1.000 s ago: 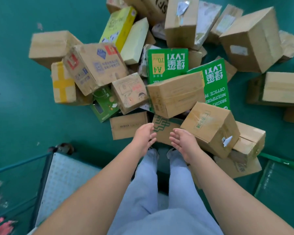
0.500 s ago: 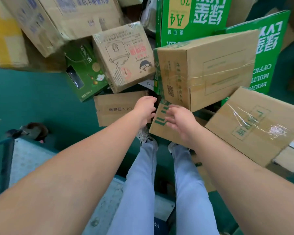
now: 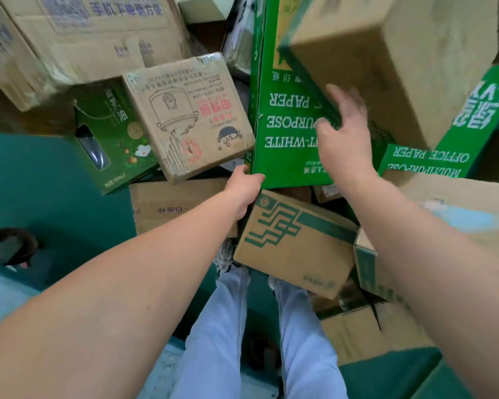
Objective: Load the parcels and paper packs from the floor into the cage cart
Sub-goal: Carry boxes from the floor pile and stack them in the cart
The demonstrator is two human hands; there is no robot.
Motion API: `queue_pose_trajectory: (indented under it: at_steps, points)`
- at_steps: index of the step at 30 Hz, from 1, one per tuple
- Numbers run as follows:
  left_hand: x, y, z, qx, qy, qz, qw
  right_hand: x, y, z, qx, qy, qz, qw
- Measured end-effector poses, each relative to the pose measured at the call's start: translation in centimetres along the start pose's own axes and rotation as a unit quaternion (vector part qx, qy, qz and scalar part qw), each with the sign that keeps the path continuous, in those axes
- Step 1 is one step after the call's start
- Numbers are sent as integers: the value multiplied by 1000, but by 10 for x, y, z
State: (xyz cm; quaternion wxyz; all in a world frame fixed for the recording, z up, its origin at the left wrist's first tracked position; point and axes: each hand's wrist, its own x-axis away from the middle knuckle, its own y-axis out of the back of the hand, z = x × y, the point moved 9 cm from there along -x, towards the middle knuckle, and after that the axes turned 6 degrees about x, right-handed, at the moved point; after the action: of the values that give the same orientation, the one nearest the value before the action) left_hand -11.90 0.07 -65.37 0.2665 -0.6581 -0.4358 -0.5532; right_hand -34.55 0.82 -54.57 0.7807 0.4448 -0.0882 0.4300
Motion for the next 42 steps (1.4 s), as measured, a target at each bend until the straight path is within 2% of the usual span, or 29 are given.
queue_pose_trajectory:
  at_steps: [5,12,18,23,27,34,39,42]
  points:
    - [-20,-11,-11,-57,-29,-30,997,-7,-19,-53,-33,-86,54,994]
    - [-57,-13,14,-65,15,-44,997,11,-60,-128,-42,-181,88,979]
    - [-75,-15,21,-44,37,-40,998,27,-69,-152,-59,-215,113,968]
    - [-65,-12,10,-58,-8,-18,998,46,-59,-155,-80,-224,113,965]
    - [-22,-11,-11,-62,-64,-33,995,74,-44,-145,-105,-231,105,962]
    - [92,-19,-59,0,-100,-35,994,133,7,-106,-109,-231,106,961]
    - [145,26,-82,52,-83,-58,994,184,61,-64,-144,-260,94,950]
    - [230,60,-92,74,-93,-69,991,222,91,-39,-194,-291,91,932]
